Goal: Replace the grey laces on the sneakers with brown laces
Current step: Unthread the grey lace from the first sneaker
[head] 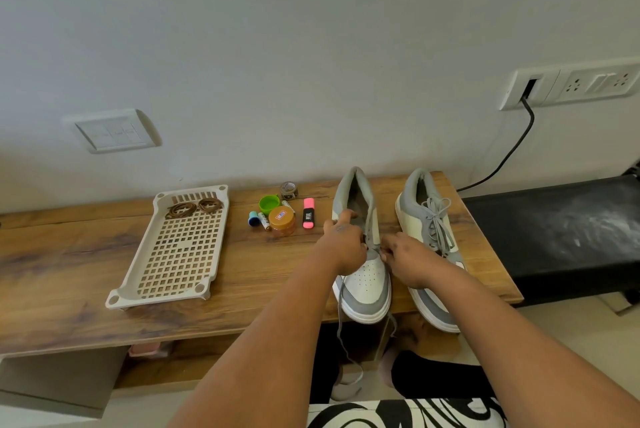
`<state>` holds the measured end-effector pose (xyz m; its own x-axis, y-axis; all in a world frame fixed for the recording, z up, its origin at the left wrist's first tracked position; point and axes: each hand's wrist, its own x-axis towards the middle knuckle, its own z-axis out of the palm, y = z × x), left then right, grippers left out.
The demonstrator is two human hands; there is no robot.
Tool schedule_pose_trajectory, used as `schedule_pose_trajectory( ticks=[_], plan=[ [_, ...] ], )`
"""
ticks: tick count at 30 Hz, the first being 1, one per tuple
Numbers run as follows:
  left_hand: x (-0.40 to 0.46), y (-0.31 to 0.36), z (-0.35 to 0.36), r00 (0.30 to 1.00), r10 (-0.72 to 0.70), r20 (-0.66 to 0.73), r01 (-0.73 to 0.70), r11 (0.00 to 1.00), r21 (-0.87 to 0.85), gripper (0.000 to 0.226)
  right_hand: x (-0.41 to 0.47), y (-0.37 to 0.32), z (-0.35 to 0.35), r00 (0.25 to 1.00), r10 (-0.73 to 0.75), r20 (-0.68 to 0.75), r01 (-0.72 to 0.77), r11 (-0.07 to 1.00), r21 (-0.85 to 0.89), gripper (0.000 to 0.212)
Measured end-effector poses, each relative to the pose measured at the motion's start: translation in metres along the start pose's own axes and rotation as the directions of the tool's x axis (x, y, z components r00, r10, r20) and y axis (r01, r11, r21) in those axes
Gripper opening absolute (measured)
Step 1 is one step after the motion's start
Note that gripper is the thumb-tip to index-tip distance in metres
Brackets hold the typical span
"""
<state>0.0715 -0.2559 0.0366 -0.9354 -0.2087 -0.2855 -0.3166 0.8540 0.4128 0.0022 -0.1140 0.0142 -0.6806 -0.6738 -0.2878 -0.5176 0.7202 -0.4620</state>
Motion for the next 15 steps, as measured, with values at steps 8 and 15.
schedule_pose_trajectory(
  ticks=[8,15],
  plan=[
    [0.002,-0.002,-0.001,0.999,-0.031,0.024,0.031,1.0,0.006,0.022,-0.022,-0.013,-0.031,0.985,-0.022,0.173,-0.07,0.859,0.507,0.019],
    [0.005,-0.004,0.0,1.0,-0.015,0.003,0.015,0.999,0.041,0.028,-0.028,-0.018,-0.052,0.993,0.017,0.113,-0.102,0.586,0.804,0.021]
  ],
)
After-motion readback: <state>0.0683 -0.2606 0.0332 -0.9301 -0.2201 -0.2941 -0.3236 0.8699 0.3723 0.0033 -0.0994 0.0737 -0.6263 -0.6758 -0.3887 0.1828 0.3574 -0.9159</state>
